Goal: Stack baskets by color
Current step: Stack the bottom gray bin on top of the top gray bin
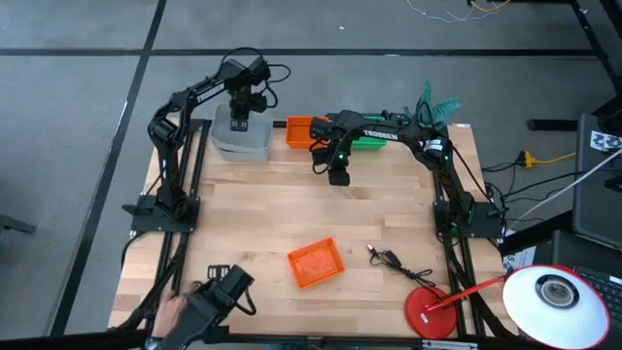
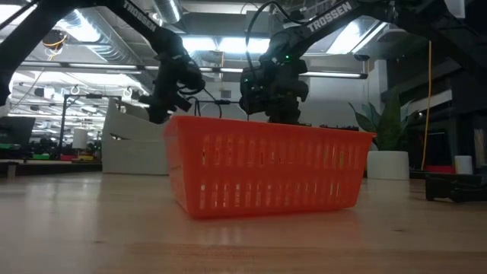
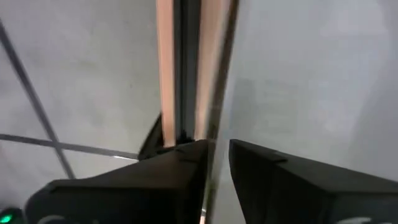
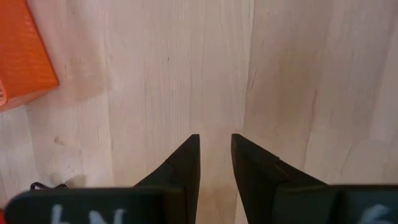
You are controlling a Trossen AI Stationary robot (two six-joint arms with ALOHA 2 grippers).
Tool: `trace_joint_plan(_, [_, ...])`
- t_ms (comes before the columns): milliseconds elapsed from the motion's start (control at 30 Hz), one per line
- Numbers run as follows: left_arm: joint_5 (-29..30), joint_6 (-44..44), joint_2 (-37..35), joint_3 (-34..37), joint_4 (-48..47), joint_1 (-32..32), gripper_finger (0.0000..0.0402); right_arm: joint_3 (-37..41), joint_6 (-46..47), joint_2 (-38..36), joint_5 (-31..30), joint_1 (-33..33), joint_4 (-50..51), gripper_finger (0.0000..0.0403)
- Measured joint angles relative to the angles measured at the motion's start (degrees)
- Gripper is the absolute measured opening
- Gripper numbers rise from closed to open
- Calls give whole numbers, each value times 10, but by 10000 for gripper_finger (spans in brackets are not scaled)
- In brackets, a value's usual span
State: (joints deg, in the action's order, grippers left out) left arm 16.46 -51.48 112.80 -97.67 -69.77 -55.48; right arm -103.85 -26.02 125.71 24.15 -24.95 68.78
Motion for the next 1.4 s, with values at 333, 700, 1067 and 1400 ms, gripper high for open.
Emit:
trace_joint_plan(333, [4,16,-9,0,1,2,74,0,0,0,0,0,-6,91])
trace_joint_plan(700, [90,84,-116,0,-30,22,74,0,-2,0,0,0,-16,91])
trace_joint_plan(1067, [213,248,-170,19,-198,36,65,0,-31,0,0,0,-31,91])
trace_joint_plan(1400, [206,289,-118,99,-188,18,64,0,-30,0,1,0,-29,91])
